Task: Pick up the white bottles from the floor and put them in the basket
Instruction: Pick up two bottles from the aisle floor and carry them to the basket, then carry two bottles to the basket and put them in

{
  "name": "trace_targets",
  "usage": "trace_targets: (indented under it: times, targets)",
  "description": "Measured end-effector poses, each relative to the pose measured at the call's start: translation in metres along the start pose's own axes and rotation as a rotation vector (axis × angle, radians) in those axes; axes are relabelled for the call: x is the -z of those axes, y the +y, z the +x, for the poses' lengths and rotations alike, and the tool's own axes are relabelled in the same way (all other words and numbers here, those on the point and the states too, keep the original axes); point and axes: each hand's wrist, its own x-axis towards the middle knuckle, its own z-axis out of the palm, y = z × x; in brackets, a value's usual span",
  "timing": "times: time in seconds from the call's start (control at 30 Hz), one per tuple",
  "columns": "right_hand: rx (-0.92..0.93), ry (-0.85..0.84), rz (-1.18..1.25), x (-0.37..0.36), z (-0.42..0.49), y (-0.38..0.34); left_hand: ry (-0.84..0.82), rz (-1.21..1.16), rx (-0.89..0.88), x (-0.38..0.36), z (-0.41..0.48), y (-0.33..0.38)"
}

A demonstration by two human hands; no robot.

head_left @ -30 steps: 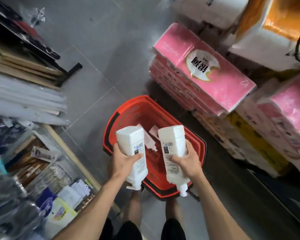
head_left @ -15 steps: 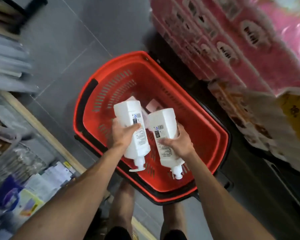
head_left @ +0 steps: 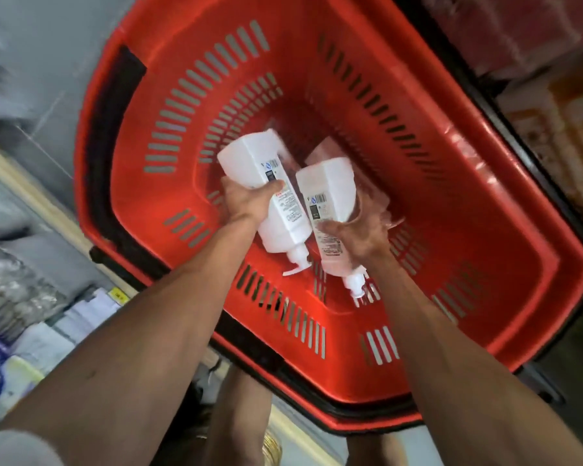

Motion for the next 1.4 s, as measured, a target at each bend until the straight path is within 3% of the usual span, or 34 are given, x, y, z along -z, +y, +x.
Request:
trace_targets:
  times: [0.33, 0.5, 0.7, 0.9, 1.07, 1.4]
  targets:
    - [-0.009, -0.052, -0.146, 0.002, 0.028, 0.013, -0.014, 0.112, 0.050, -0.020, 0.024, -0.009]
    - [0.048, 0.026, -0.076, 0.011, 0.020, 0.004, 0.021, 0.390, -0.176, 0.007, 0.007, 0.012]
    - [0.133, 0.020, -0.104, 0.025, -0.022, -0.023, -0.125, 0.564, -0.353, 0.028, -0.037, 0.043]
    - [0.208, -0.029, -0.184, 0.065, -0.103, -0.065, -0.214, 0.756, -0.595, 0.057, -0.136, 0.082]
    - [0.295, -0.037, -0.308, 0.122, -0.204, -0.107, -0.112, 1.172, -0.895, 0.111, -0.254, 0.104]
    - [0.354, 0.110, -0.515, 0.214, -0.414, -0.153, -0.025, 1.162, -1.100, 0.203, -0.456, 0.121]
